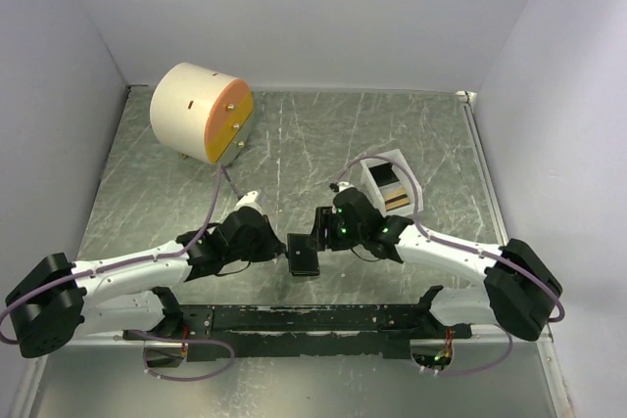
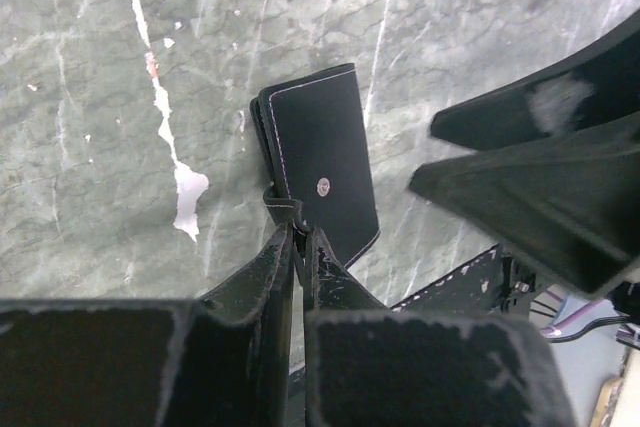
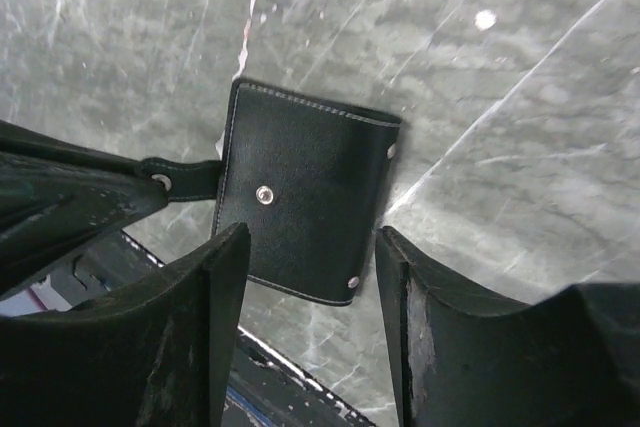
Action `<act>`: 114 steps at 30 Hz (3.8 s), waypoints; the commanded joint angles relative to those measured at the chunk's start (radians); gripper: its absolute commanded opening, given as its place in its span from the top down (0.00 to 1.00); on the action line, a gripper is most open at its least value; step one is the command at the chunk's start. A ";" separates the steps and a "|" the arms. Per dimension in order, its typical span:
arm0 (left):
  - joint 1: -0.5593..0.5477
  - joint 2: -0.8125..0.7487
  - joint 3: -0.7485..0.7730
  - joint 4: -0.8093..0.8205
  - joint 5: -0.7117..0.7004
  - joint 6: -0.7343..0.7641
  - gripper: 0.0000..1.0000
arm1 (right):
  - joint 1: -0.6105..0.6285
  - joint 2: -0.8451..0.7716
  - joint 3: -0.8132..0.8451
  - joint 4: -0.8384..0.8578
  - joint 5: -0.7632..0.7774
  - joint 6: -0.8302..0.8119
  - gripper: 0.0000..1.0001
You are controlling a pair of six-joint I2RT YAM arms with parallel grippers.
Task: Put the credit cards into the card holder
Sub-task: Open the card holder at the center of the board.
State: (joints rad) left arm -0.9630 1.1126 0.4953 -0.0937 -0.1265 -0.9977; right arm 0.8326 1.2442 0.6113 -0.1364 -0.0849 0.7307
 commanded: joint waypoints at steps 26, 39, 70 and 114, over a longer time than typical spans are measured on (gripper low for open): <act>0.006 -0.088 -0.009 0.065 0.001 -0.065 0.93 | 0.221 0.114 0.096 -0.045 0.162 0.110 0.51; 0.006 -0.125 0.007 -0.099 -0.100 -0.071 0.93 | 0.221 0.045 0.109 -0.176 0.289 0.115 0.60; 0.007 -0.184 -0.012 -0.260 -0.176 -0.079 0.93 | 0.161 -0.021 0.188 -0.372 0.379 0.099 0.59; 0.007 -0.247 0.013 -0.207 -0.096 -0.090 0.93 | 0.357 0.217 0.297 -0.172 0.343 -0.023 0.53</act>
State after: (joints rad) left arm -0.9592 0.8776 0.4927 -0.2909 -0.2134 -1.0889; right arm 1.1877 1.4357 0.8845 -0.2844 0.1856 0.7387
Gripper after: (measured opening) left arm 0.137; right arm 0.474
